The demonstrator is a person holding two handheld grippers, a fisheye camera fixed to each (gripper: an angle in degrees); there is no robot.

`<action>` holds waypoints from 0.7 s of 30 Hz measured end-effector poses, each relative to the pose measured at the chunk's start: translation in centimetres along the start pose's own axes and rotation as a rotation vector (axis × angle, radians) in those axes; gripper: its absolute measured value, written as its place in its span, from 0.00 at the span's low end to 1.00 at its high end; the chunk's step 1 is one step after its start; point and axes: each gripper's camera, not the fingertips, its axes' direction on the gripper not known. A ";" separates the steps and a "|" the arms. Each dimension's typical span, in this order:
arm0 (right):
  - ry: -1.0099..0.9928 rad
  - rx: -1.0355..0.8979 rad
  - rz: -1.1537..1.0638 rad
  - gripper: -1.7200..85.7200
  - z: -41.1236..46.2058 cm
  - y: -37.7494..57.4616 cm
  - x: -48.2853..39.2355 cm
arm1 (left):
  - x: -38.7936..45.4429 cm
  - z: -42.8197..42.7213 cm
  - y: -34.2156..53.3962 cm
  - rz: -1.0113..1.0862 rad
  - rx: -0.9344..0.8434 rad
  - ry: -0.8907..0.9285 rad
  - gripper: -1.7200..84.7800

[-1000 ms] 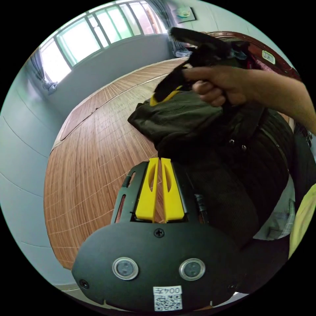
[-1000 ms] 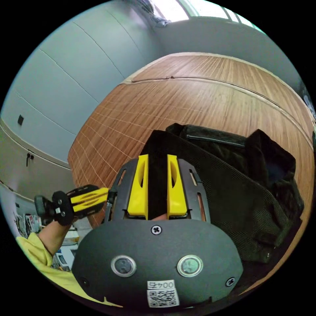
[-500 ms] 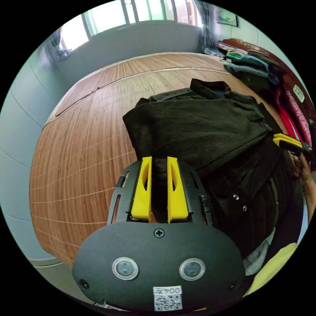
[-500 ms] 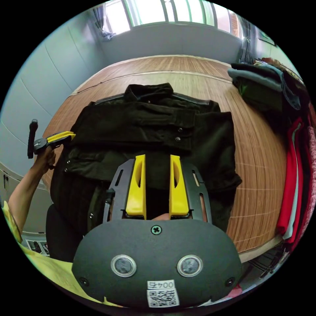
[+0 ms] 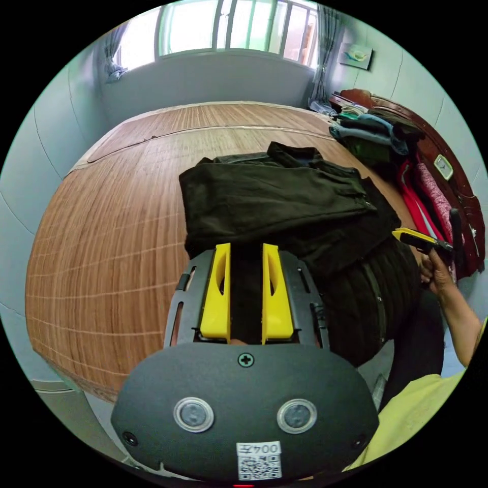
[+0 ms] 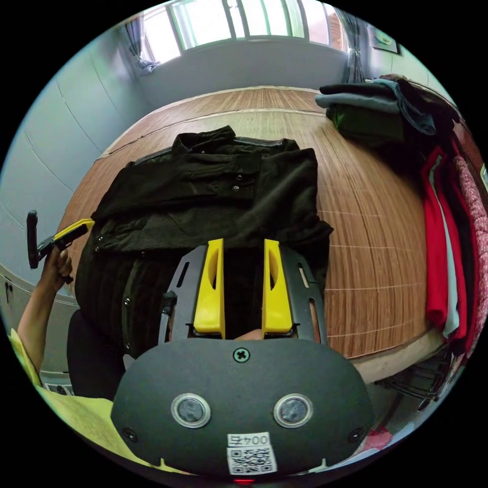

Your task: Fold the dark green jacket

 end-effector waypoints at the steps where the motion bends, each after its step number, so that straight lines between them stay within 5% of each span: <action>1: 0.002 -0.002 -0.001 0.15 -0.2 0.2 0.0 | 0.2 0.3 0.2 -0.002 -0.007 -0.002 0.13; 21: 0.137 -0.098 -0.004 0.15 -3.6 -2.5 2.3 | -1.8 6.0 -3.1 -0.015 -0.072 -0.086 0.10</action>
